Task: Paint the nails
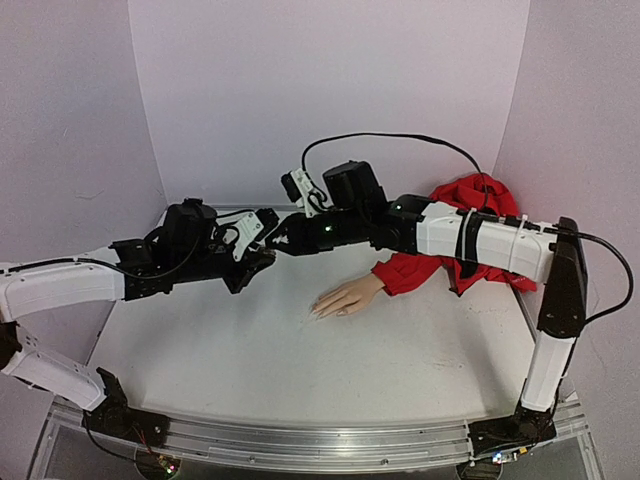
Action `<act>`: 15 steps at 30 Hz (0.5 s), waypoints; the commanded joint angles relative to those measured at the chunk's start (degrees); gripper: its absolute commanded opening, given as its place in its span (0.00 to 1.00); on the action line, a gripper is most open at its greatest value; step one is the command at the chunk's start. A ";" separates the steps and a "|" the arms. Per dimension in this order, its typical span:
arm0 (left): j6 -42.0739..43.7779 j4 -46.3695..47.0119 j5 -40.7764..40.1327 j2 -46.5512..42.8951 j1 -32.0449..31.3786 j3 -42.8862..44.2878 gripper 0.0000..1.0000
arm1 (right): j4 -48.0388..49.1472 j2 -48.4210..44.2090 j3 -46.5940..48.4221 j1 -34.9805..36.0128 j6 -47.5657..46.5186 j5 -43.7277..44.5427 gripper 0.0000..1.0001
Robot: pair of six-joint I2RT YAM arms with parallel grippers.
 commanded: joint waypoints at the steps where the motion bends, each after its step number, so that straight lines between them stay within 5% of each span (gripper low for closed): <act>1: 2.29 35.67 -5.10 2.15 -1.28 2.45 0.00 | -1.10 2.40 -0.19 10.05 18.59 19.10 0.00; 8: -6.73 33.64 2.08 -2.75 -2.09 -5.51 0.00 | 0.72 -2.18 -4.03 9.24 17.81 22.15 0.00; 15: -15.74 26.44 0.54 -8.02 -2.78 -11.47 0.00 | 0.54 -7.01 -6.36 6.50 11.07 17.72 0.34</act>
